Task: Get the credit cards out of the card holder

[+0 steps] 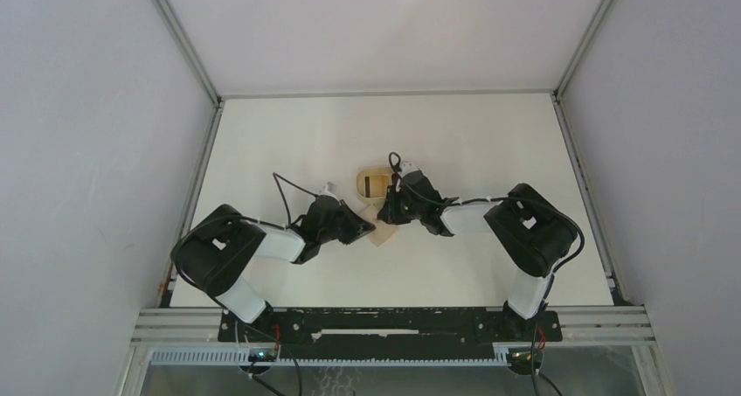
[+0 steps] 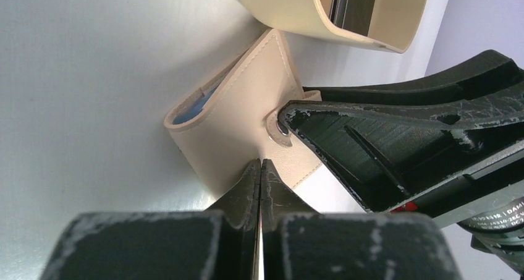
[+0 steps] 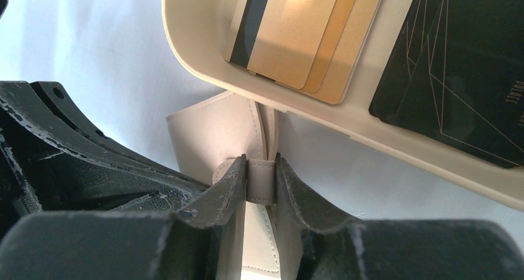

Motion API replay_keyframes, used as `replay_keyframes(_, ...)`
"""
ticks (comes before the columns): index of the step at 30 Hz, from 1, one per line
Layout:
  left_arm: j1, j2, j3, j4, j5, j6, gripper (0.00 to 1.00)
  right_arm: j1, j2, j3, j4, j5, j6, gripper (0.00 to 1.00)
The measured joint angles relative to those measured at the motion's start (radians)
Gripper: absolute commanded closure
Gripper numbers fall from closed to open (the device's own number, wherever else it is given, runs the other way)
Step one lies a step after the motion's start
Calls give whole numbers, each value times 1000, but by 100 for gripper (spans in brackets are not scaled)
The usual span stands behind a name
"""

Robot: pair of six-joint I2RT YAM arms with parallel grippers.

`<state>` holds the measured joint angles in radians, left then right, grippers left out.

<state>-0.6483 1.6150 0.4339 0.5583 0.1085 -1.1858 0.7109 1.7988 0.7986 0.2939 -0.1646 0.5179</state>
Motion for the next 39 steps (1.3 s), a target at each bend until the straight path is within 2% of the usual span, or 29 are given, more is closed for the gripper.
replay_keyframes(3,4,5,0,5,5,-1,100,26,-10,1,-12,58,-10,73)
replay_keyframes(6,6,14,0,6,9,-1,100,55,-20,1,-23,122,-21,62)
replay_keyframes(9,6,21,6,4,11,-1,100,76,-23,-3,-24,172,-28,56)
replay_keyframes(15,7,30,16,-5,10,-1,100,90,-39,-26,-8,195,-32,51)
replay_keyframes(23,6,46,34,-11,12,-1,100,122,-48,-30,-11,256,-52,53)
replay_keyframes(25,7,47,34,-10,12,-1,100,123,-48,-31,-10,259,-51,62)
replay_keyframes(28,6,48,35,-9,11,-1,100,121,-54,-37,-7,262,-51,64)
replay_keyframes(37,6,50,39,-6,11,-1,100,41,-48,-80,68,93,-3,65)
replay_keyframes(39,6,54,39,-5,11,-1,100,36,-45,-80,77,78,4,69)
